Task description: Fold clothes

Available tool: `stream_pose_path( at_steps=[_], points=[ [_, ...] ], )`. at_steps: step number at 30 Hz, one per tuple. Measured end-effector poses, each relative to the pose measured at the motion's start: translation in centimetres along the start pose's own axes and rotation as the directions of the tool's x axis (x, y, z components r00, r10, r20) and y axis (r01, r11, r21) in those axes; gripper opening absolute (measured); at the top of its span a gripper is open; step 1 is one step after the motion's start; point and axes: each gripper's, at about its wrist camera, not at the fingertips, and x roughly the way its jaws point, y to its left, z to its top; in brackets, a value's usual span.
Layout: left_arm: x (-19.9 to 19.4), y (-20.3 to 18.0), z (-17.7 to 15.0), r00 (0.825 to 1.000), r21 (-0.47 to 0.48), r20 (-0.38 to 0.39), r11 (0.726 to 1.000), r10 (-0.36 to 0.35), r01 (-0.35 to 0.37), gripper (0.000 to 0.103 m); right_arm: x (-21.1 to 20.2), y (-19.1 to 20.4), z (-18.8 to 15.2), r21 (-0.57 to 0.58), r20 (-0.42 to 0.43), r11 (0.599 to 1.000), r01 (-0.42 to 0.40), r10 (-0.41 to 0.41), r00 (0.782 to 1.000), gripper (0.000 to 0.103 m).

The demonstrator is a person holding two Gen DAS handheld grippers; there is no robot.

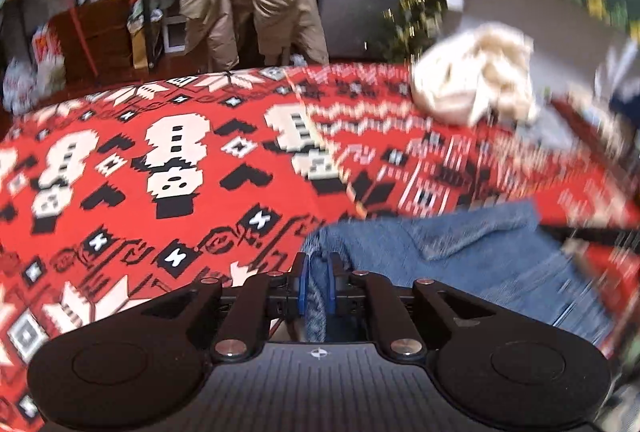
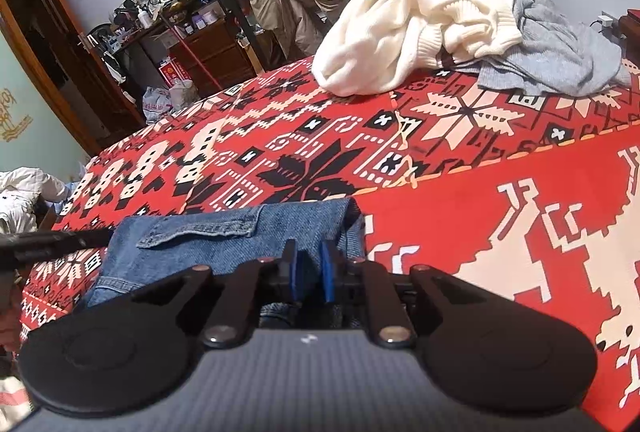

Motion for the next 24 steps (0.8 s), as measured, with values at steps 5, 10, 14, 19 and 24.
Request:
stream_pose_path(
  at_steps=[5,10,14,19,24],
  points=[
    [1.2,-0.6,-0.3,1.000,0.060,-0.010,0.998,0.023,-0.022,0.011,0.0,0.0,0.0,0.003,-0.002,1.000,-0.004,0.004,1.000,0.016],
    [1.3,-0.1,0.2,1.000,0.020,-0.010,1.000,0.005,-0.005,0.015,0.2,0.1,0.0,0.003,-0.004,1.000,-0.007,0.007,1.000,0.017],
    [1.3,-0.3,0.4,1.000,0.019,-0.002,1.000,0.015,-0.015,0.016,0.3,0.0,-0.1,0.007,-0.004,1.000,-0.010,0.010,1.000,0.017],
    [1.3,-0.7,0.3,0.999,0.033,0.006,0.999,0.034,-0.034,0.016,0.3,0.1,-0.1,0.002,-0.005,1.000,-0.006,0.006,1.000,0.017],
    [0.9,-1.1,0.4,0.999,0.062,0.016,0.997,0.047,-0.048,0.016,0.4,0.1,0.0,0.003,-0.005,1.000,-0.006,0.006,1.000,0.017]
  ],
)
